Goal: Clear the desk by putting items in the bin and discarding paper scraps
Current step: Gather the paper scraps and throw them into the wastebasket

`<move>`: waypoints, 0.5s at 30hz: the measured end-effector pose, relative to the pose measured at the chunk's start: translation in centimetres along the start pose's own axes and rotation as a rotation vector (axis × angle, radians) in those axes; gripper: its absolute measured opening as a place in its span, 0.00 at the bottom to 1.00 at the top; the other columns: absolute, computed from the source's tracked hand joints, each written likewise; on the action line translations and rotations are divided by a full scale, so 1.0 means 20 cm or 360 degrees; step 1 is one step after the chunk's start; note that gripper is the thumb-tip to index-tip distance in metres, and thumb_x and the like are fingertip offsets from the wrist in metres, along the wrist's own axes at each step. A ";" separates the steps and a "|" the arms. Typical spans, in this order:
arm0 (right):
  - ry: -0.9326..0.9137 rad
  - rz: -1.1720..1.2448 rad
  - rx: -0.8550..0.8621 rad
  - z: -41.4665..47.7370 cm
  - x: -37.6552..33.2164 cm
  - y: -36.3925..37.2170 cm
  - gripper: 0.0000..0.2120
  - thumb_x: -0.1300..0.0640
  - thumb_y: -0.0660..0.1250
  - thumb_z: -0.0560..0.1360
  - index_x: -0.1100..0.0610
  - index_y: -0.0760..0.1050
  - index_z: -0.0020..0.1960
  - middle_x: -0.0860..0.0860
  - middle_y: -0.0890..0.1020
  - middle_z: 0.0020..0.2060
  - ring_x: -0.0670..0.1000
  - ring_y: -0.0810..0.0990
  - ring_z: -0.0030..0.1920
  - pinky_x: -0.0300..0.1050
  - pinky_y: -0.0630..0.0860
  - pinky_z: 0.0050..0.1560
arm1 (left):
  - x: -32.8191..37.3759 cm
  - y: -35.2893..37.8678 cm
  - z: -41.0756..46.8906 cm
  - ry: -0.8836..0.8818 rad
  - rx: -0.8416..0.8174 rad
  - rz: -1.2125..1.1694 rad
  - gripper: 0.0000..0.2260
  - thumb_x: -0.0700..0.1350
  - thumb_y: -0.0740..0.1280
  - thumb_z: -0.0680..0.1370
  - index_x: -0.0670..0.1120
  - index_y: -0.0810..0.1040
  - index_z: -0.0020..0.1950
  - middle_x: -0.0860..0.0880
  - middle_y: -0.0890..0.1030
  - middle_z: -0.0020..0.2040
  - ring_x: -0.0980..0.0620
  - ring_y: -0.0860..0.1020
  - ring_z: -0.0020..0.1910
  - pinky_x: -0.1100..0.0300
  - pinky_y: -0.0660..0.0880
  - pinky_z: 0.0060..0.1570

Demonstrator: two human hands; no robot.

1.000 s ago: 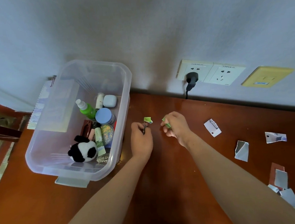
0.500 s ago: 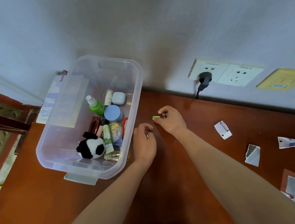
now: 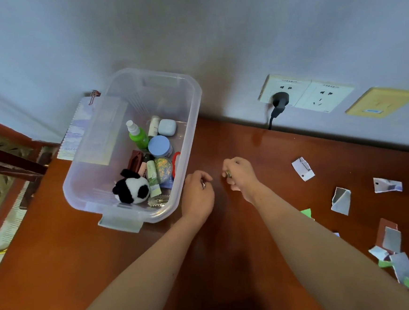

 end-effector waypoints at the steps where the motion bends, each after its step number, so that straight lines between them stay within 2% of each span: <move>1: 0.0074 0.0150 -0.0017 -0.05 0.03 0.00 0.07 0.67 0.57 0.70 0.57 0.66 0.37 0.54 0.74 0.30 0.49 0.62 0.22 0.36 0.53 0.23 | -0.01 -0.01 -0.02 -0.0009 -0.0028 0.0033 0.11 0.36 0.57 0.75 0.53 0.71 0.42 0.54 0.71 0.48 0.50 0.75 0.44 0.49 0.75 0.51; 4: 0.0172 0.0392 -0.0025 -0.17 0.11 0.02 0.09 0.69 0.53 0.67 0.57 0.63 0.36 0.54 0.71 0.30 0.49 0.62 0.23 0.34 0.52 0.24 | -0.06 -0.03 -0.10 -0.0041 -0.0092 0.0085 0.10 0.38 0.58 0.74 0.53 0.71 0.42 0.55 0.71 0.48 0.45 0.77 0.43 0.43 0.77 0.50; 9: 0.0179 0.0333 -0.0052 -0.32 0.22 0.05 0.12 0.69 0.50 0.67 0.56 0.67 0.41 0.51 0.65 0.26 0.49 0.60 0.23 0.35 0.50 0.26 | -0.17 -0.08 -0.22 0.0012 -0.0078 0.0375 0.10 0.41 0.64 0.75 0.52 0.72 0.54 0.51 0.74 0.57 0.49 0.77 0.53 0.54 0.74 0.54; 15: 0.0188 0.0161 -0.0054 -0.43 0.31 0.04 0.11 0.67 0.52 0.70 0.57 0.71 0.43 0.49 0.64 0.26 0.47 0.59 0.24 0.35 0.51 0.22 | -0.27 -0.09 -0.29 0.0056 0.0014 0.0755 0.17 0.48 0.68 0.76 0.49 0.70 0.62 0.48 0.74 0.60 0.46 0.77 0.58 0.51 0.75 0.54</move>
Point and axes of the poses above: each hand's wrist, its own z-axis towards the middle knuckle, its own y-axis out of the palm, x = y × z, the point moved 5 cm from there along z, towards the middle knuckle
